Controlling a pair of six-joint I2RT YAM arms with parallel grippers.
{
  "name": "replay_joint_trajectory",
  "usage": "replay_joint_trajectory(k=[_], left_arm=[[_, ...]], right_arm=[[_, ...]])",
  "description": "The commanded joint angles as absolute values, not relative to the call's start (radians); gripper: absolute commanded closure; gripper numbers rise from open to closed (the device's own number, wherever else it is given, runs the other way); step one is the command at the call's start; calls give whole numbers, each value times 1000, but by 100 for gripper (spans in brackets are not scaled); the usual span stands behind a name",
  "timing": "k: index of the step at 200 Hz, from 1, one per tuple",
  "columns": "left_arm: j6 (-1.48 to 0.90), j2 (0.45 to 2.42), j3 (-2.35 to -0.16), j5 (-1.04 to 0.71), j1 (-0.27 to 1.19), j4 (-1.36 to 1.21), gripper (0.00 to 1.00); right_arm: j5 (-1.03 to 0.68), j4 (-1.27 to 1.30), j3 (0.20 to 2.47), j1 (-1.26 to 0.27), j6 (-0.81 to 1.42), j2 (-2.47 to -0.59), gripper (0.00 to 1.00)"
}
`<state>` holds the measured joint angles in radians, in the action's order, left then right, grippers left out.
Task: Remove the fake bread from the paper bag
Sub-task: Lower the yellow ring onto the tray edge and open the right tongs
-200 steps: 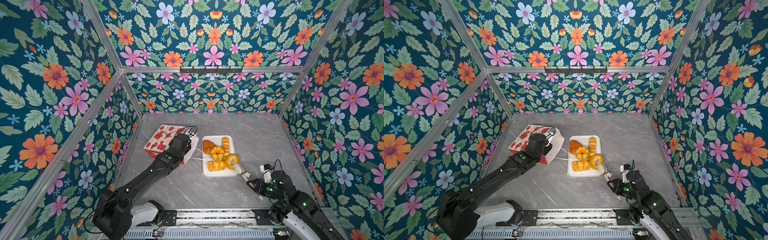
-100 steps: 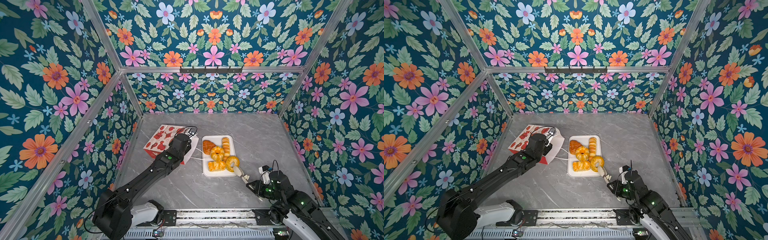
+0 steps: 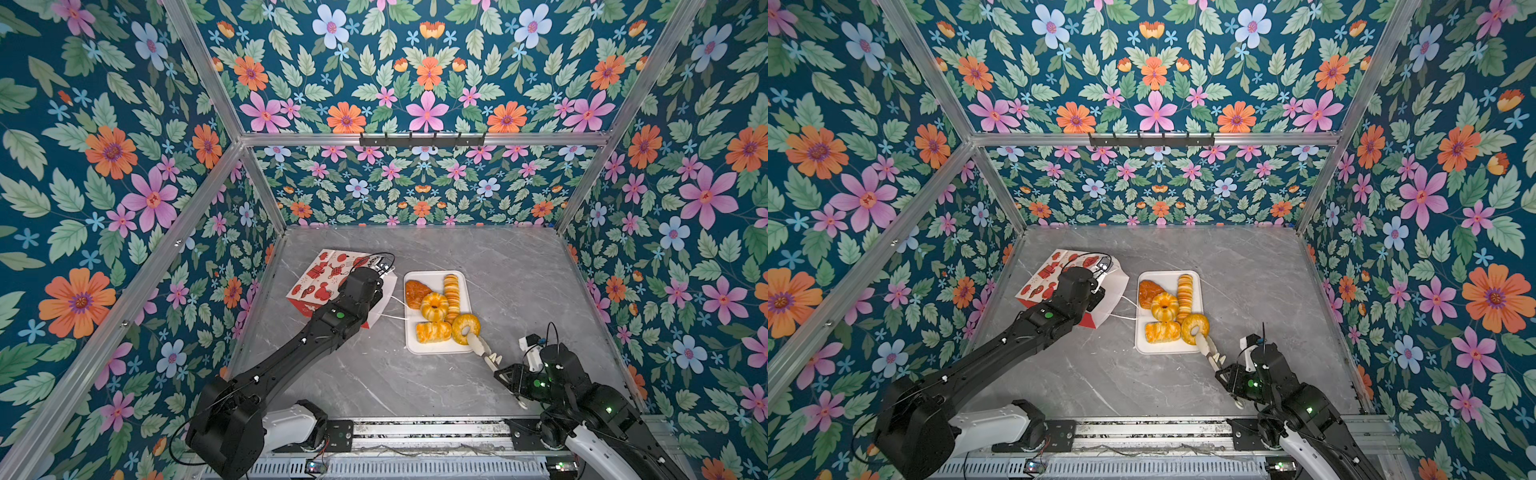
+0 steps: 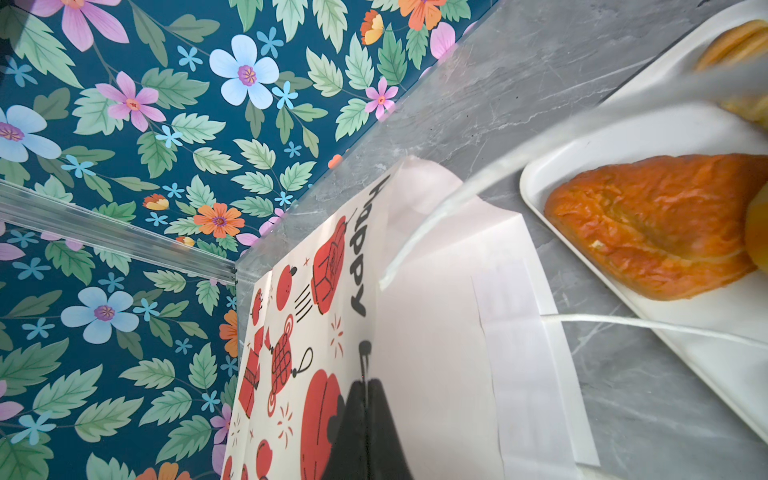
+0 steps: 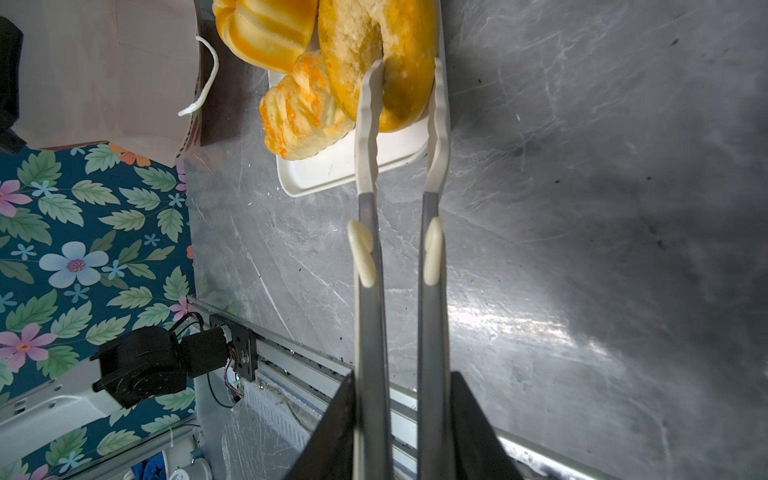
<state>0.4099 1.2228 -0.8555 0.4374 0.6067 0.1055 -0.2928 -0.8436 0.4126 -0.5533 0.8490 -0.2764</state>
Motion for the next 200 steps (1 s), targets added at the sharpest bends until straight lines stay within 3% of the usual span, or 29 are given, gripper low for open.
replay_joint_trajectory(k=[1, 200], left_arm=[[399, 1223, -864, 434, 605, 98, 100], [399, 1220, -861, 431, 605, 98, 100]], right_arm=[[-265, -866, 425, -553, 847, -255, 65], [-170, -913, 504, -553, 885, -264, 65]])
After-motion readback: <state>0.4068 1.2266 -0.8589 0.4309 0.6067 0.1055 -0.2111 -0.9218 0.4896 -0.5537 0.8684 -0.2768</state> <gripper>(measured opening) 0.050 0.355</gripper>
